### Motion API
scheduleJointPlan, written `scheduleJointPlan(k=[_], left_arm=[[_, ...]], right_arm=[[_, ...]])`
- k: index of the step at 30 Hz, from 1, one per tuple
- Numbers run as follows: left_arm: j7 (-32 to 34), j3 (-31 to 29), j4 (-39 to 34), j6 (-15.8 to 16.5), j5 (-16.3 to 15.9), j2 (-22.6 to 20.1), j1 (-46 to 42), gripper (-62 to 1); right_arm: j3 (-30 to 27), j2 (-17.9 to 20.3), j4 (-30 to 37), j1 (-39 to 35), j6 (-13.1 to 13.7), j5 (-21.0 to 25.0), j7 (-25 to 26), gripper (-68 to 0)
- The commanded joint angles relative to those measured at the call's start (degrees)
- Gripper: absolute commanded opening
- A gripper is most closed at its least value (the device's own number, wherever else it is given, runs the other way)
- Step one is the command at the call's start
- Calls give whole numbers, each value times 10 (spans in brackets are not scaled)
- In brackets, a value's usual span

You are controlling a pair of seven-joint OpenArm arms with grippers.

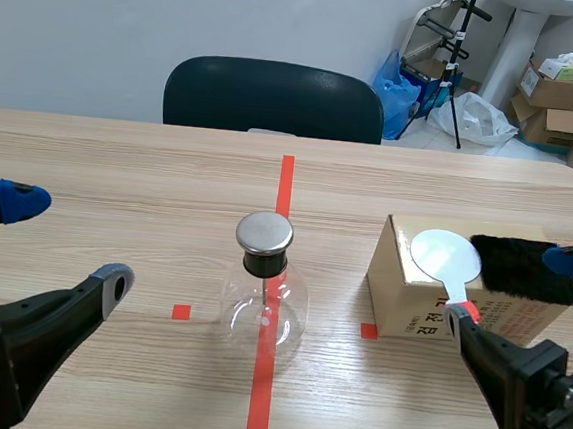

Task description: Do the electroscope experiment

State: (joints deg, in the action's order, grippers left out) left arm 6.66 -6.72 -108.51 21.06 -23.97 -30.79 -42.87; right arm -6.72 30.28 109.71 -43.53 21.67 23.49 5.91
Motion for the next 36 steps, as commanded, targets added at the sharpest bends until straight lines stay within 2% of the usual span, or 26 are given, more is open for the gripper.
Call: scheduleJointPlan(k=[1, 17, 21, 27, 30, 34, 36], left_arm=[[8, -3, -12, 0, -2, 3, -1, 14], [8, -3, -12, 0, -2, 3, -1, 14], [8, -3, -12, 0, -2, 3, -1, 14], [8, -3, -12, 0, -2, 3, -1, 14], [8, -3, -12, 0, -2, 3, -1, 14], [8, -3, -12, 0, -2, 3, -1, 14], [8, -3, -12, 0, -2, 3, -1, 14]], right_arm=[[-1, 3, 8, 5, -2, 8, 8, 4], [-1, 3, 8, 5, -2, 7, 9, 4], [-1, 3, 8, 5, -2, -6, 9, 4], [-1, 3, 8, 1, -2, -60, 12, 4], [-1, 3, 8, -12, -11, -102, 32, 4], [-1, 1, 9, -38, -53, -166, 69, 4], [-1, -7, 9, -46, -80, -212, 82, 4]])
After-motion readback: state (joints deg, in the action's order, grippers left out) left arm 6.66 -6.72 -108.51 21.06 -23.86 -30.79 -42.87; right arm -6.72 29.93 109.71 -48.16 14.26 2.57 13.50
